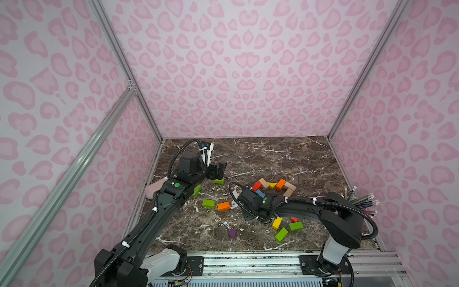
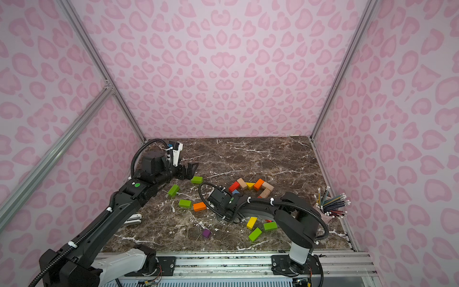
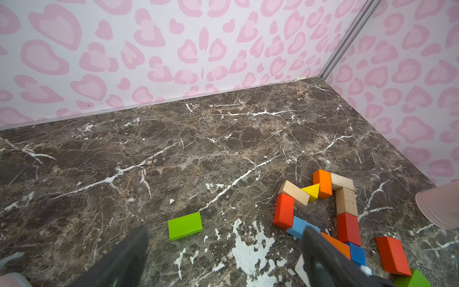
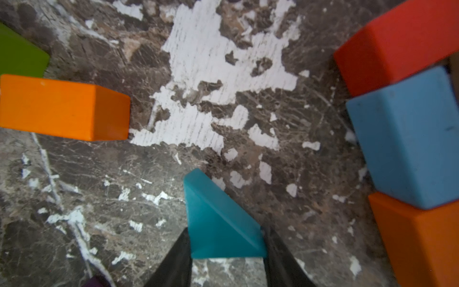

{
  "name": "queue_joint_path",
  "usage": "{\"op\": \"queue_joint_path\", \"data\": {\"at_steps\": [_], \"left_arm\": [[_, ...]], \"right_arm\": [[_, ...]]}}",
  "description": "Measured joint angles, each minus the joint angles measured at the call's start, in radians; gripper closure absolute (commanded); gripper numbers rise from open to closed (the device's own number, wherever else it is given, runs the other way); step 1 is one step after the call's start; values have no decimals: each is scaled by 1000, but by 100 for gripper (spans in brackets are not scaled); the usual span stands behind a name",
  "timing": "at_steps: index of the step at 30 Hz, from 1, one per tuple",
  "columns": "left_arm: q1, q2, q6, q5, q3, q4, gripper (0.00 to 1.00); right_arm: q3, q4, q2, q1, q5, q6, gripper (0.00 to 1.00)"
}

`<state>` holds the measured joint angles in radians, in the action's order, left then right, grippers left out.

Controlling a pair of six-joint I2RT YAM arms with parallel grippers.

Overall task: Assemble a heart with building blocks
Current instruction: Move the building block to the center of the board.

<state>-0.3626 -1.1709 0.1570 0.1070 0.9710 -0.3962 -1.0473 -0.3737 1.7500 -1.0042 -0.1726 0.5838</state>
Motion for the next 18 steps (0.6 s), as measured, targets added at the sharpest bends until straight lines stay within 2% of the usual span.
{"op": "queue_joint_path", "data": {"at_steps": [9,18], "left_arm": [[1,0,4,-11,0,0,2],[28,13,36,-44,-14,16,3]], "right_arm": [[-60,35,48,39,48,-187,54],[-167,40,129,71,113,-314,54]]}}
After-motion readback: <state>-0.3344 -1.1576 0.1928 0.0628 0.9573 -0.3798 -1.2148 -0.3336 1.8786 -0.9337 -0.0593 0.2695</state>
